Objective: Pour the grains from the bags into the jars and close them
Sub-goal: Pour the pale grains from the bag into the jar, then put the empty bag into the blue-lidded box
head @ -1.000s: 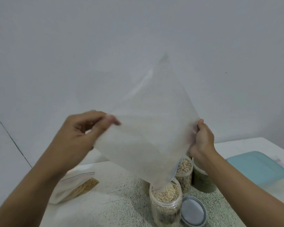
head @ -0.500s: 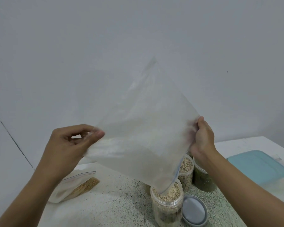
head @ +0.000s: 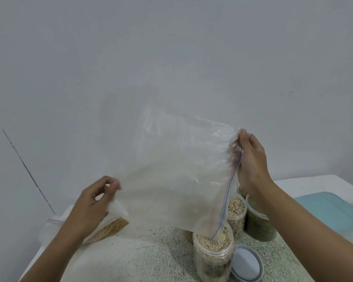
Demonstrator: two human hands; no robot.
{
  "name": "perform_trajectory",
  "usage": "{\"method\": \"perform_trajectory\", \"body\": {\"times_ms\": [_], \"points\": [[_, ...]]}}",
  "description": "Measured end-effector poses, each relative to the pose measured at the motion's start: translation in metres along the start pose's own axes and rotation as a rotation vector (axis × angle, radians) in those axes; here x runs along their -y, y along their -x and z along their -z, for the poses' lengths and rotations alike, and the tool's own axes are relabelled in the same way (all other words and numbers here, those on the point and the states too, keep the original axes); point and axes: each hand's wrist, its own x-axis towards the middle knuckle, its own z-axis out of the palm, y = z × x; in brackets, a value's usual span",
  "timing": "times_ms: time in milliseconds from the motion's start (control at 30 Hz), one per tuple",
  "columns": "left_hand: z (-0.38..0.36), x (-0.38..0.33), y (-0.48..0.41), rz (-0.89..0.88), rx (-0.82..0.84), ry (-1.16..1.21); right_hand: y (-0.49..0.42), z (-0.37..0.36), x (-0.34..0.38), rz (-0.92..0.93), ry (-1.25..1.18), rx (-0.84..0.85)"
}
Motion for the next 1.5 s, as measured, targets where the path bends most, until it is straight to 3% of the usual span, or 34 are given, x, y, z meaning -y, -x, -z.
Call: {"method": "perform_trajectory", "body": {"times_ms": [267, 533, 900, 1233, 1500], "points": [[-0.004, 0.046, 0.01, 0.004, -0.079, -0.202, 0.006, -0.026, 0.005, 0.105, 0.083, 0.124], [-0.003, 0.064, 0.009, 0.017, 0.082, -0.65, 0.015, -0.05, 0.012, 0.1, 0.156, 0.227], [-0.054, -0.058, -0.04, -0.263, 0.097, -0.152, 0.028, -0.056, 0.024, 0.071, 0.179, 0.463], [-0.09, -0.116, -0.069, -0.273, 0.448, 0.093, 0.038, -0.047, 0.045, -0.026, -0.033, 0.639], [-0.08, -0.132, -0.071, -0.39, 0.32, 0.096, 0.026, -0.021, 0.04, -0.007, 0.059, 0.716]]}}
